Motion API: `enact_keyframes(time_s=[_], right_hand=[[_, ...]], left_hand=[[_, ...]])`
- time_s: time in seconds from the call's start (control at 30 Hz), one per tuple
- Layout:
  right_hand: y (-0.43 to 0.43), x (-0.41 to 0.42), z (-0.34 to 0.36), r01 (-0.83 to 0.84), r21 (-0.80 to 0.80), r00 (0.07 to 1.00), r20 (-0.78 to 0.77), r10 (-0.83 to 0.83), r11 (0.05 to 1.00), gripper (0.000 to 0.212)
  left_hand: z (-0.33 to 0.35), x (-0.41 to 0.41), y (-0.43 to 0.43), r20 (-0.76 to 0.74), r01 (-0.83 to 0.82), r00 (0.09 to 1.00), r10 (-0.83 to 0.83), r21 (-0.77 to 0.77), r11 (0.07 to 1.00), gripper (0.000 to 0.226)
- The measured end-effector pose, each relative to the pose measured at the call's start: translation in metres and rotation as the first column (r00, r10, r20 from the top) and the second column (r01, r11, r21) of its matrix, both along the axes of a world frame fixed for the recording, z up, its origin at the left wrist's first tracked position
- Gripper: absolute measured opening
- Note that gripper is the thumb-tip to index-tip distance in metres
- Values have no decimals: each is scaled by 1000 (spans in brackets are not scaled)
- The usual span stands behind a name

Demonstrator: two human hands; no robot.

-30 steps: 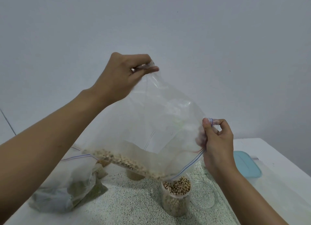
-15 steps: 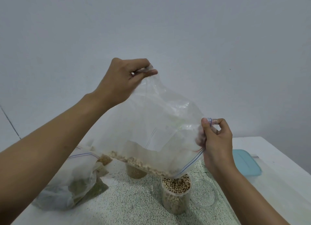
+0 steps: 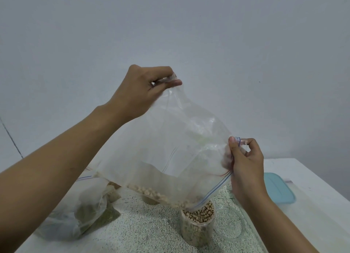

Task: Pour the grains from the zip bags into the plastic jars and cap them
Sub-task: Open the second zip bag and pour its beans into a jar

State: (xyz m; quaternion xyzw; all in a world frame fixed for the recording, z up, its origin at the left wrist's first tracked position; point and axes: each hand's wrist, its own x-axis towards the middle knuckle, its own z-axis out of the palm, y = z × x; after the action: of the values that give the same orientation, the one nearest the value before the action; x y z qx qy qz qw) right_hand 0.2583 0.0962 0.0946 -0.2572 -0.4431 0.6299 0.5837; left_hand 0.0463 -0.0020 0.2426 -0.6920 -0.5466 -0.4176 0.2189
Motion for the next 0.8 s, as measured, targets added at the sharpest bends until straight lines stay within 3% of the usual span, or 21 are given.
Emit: enact_keyframes(time_s=[0.4, 0.57, 0.8], right_hand=[[6, 3, 4, 19, 7, 999, -33, -18, 1000, 20], [9, 4, -9, 92, -38, 993, -75, -95, 995, 27], [19, 4, -9, 196, -2, 979, -60, -196, 981, 28]], left_hand=[[6, 1, 9, -17, 19, 1000, -19, 11, 1000, 35], [-5, 11, 18, -27, 46, 998, -48, -61, 997, 22], [9, 22, 36, -60, 74, 995, -78, -67, 995, 34]])
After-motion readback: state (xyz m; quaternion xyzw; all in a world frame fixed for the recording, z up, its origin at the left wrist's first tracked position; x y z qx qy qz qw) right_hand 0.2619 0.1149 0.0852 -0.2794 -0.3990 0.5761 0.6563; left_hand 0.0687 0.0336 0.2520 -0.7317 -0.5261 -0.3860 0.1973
